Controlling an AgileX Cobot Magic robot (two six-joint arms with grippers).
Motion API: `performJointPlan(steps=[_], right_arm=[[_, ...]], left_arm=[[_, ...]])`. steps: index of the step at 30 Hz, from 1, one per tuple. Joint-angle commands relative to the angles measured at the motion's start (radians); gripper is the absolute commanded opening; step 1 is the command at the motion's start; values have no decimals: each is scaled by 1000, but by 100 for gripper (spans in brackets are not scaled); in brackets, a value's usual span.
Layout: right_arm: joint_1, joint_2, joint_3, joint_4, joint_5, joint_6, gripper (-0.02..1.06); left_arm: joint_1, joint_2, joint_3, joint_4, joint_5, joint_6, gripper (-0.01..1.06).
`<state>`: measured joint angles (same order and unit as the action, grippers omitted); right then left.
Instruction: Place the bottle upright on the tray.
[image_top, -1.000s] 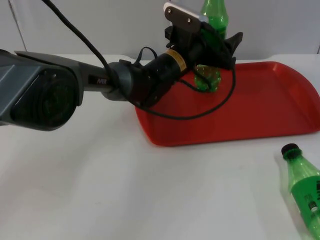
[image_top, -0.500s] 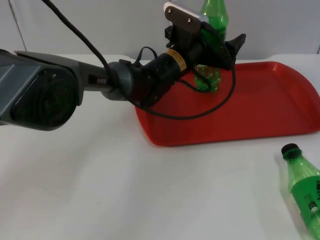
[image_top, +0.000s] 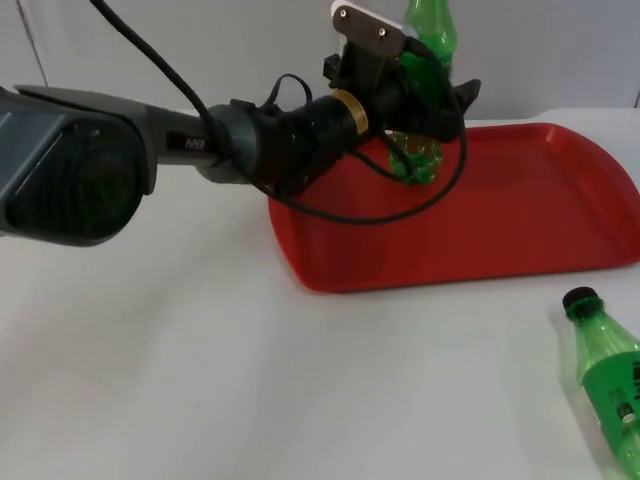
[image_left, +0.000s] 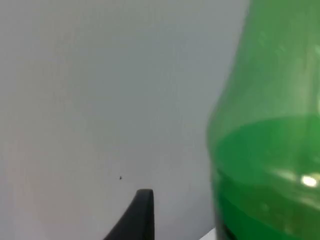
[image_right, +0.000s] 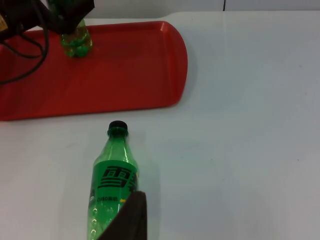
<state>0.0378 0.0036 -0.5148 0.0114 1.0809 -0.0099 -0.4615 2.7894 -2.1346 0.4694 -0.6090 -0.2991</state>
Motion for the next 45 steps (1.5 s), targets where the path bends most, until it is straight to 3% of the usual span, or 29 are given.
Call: performJointPlan(steps=[1, 7, 13, 28, 41, 43, 45], right_arm=[[-8, -4, -1, 0, -4, -2, 104], [-8, -4, -1, 0, -4, -2, 104], [-8, -4, -1, 0, -4, -2, 104], [-8, -4, -1, 0, -4, -2, 104], [-8, -4, -1, 0, -4, -2, 104], [-8, -4, -1, 0, -4, -2, 104], [-8, -4, -1, 0, -4, -2, 104]], left_arm=[[6, -16, -4, 15, 19, -38, 105], [16, -31, 4, 103, 82, -132, 105], [34, -110, 153, 122, -5, -127, 105], [68, -391, 611, 111, -16, -89, 105], [68, -676, 845, 150, 7, -172, 105], [68, -739, 858, 169, 74, -215, 105], [68, -811, 858, 179, 210, -242, 105]])
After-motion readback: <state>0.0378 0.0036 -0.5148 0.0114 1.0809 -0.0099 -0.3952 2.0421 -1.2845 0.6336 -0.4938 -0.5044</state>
